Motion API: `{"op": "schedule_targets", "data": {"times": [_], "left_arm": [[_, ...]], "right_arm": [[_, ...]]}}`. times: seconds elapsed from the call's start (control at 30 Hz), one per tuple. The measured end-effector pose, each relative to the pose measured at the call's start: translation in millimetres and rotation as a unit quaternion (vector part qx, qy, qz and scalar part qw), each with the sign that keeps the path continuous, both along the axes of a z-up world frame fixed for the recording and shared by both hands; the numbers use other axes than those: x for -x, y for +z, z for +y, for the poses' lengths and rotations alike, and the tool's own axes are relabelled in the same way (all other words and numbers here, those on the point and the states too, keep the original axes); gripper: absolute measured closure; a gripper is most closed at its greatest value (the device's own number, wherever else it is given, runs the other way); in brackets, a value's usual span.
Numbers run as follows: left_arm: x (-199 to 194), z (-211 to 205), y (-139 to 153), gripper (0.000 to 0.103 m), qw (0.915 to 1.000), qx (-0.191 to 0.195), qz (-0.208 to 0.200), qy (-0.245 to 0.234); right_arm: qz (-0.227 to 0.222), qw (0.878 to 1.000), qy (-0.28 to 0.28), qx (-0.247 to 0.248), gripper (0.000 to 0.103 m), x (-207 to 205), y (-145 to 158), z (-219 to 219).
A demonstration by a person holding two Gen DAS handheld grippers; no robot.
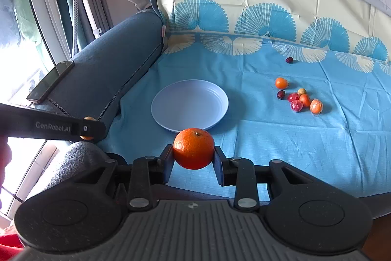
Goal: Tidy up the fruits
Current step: 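Carry both fruits over the blue plate and open both tools to drop them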
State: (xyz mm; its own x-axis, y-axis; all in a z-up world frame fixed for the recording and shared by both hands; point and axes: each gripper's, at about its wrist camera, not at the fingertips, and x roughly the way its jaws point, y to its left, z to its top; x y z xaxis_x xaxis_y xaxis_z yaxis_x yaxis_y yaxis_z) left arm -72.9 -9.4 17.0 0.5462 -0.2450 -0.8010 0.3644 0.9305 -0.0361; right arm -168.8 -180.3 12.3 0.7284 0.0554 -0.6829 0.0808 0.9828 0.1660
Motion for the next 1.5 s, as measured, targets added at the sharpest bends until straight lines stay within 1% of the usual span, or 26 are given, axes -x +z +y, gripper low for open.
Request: {"op": "schedule_targets", "data": {"times": [0.2,0.37,0.53,0.67,0.97,1.23,1.37,1.4,1.43,1.47,1.5], "left_arm": [[-20,-6,-6,0.075,0.9999,-0.009,0.003,0.005],[-56,-14,-14,0.075,0.9997,-0.015,0.009,0.017],[-96,-25,-26,0.075,0.9994,-0.02,0.013,0.024],[-126,-35,-41,0.075,0.9991,-0.029,0.018,0.024],[-189,-63,-87,0.075,0.9978,-0.054,0.036,0.018],[-219,-77,-118,0.075,0.9955,-0.08,0.047,0.016],[-230,-82,-129,0.074,0.9946,-0.089,0.051,0.015],[-232,-83,-130,0.058,0.9946,-0.09,0.051,0.013],[-235,-84,-130,0.025,0.9944,-0.093,0.05,0.011],[-235,-84,-128,0.009,0.9942,-0.099,0.042,0.014],[-235,-84,-125,0.001,0.9939,-0.105,0.027,0.018]], "right_arm": [[0.008,1.0,0.004,0.001,0.068,-15,-5,0],[0.019,1.0,0.005,-0.005,0.068,-38,-17,-1],[0.03,0.999,0.008,-0.006,0.068,-72,-33,-3],[0.04,0.999,0.005,-0.001,0.068,-103,-50,-7],[0.069,0.997,0.005,0.014,0.068,-172,-96,-20],[0.085,0.996,0.007,0.011,0.068,-206,-120,-28],[0.095,0.995,0.01,0.013,0.067,-220,-129,-29],[0.097,0.995,0.011,0.016,0.067,-224,-131,-29],[0.099,0.995,0.012,0.017,0.066,-227,-132,-28],[0.101,0.995,0.011,0.018,0.06,-229,-133,-28],[0.099,0.995,0.011,0.016,0.051,-231,-133,-29]]}}
